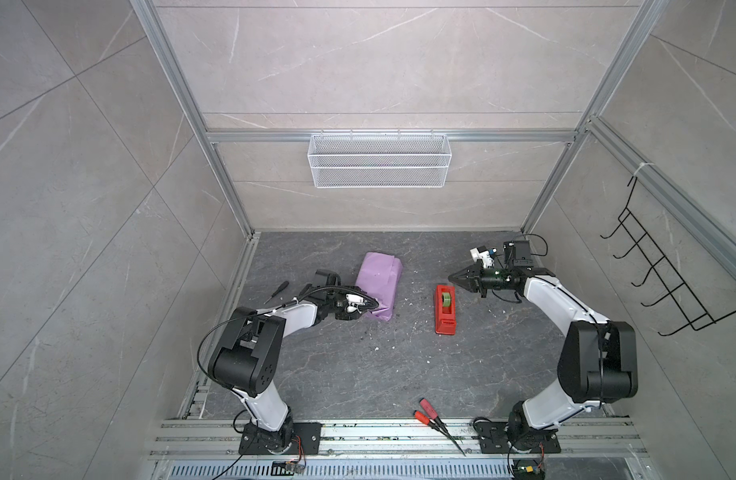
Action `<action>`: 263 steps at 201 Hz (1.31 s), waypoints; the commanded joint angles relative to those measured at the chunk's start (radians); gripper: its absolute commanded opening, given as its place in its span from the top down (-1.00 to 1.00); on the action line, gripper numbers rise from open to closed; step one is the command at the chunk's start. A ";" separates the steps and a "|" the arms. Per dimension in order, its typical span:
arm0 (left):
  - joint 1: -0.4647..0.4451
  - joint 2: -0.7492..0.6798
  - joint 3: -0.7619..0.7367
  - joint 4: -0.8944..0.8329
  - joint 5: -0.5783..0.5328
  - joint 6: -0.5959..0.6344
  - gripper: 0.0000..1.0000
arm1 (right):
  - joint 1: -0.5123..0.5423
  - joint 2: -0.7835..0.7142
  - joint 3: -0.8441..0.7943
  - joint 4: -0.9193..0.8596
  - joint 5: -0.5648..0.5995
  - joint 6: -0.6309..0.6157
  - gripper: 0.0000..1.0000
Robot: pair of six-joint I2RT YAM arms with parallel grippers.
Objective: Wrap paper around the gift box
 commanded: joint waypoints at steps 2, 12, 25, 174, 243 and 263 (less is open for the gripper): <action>0.009 0.061 -0.013 -0.121 -0.042 -0.034 -0.17 | 0.003 -0.081 -0.084 -0.055 -0.021 -0.038 1.00; 0.009 0.058 -0.012 -0.127 -0.037 -0.031 -0.17 | 0.004 -0.112 -0.151 -0.032 -0.014 -0.023 1.00; 0.010 0.061 -0.013 -0.123 -0.037 -0.028 -0.17 | 0.008 -0.139 -0.225 -0.019 -0.010 -0.027 1.00; 0.010 0.077 -0.019 -0.112 -0.052 -0.024 -0.17 | 0.043 -0.119 -0.522 0.067 0.050 -0.052 1.00; 0.012 0.076 -0.013 -0.120 -0.053 -0.029 -0.17 | 0.045 0.004 -0.496 0.104 0.155 -0.052 1.00; 0.010 0.070 -0.015 -0.122 -0.053 -0.025 -0.17 | 0.055 -0.039 -0.478 0.073 0.159 -0.055 1.00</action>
